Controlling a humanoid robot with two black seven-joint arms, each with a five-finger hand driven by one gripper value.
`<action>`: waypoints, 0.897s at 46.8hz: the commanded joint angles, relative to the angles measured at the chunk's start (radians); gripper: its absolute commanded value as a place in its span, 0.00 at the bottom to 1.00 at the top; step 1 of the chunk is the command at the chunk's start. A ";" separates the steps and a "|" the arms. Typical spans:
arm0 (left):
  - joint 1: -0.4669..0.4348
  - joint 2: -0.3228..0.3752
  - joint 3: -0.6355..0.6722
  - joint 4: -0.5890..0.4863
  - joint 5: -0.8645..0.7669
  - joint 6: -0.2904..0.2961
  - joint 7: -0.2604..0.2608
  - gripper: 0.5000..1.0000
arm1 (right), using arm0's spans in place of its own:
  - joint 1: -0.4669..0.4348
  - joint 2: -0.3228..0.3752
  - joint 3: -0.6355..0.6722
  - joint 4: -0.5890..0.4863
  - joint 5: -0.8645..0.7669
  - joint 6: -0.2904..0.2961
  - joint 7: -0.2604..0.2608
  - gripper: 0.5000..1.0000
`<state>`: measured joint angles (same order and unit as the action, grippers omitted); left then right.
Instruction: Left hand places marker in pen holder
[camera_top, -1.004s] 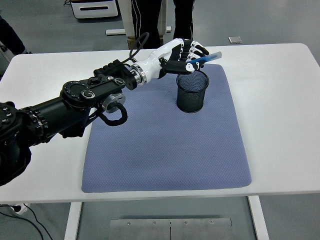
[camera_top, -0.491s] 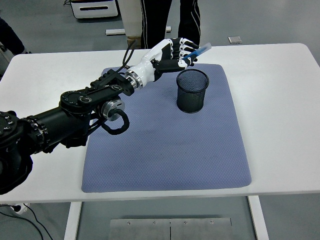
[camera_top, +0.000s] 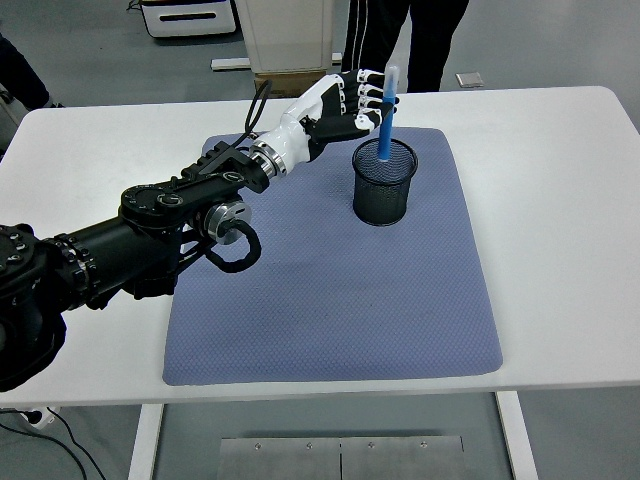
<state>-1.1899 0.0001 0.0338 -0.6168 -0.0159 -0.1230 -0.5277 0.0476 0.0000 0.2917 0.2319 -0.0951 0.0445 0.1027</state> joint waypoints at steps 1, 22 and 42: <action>0.004 0.000 0.000 -0.001 0.001 -0.001 -0.001 0.20 | 0.000 0.000 0.000 0.000 0.000 0.000 0.000 1.00; -0.002 0.000 -0.028 -0.006 0.001 0.000 -0.001 0.68 | 0.000 0.000 0.000 0.000 0.000 0.000 0.000 1.00; -0.020 0.006 -0.054 0.009 0.017 0.006 0.000 1.00 | 0.000 0.000 0.001 0.000 0.000 0.000 0.000 1.00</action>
<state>-1.2104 -0.0001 -0.0200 -0.6141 -0.0033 -0.1208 -0.5283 0.0475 0.0000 0.2917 0.2321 -0.0951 0.0445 0.1028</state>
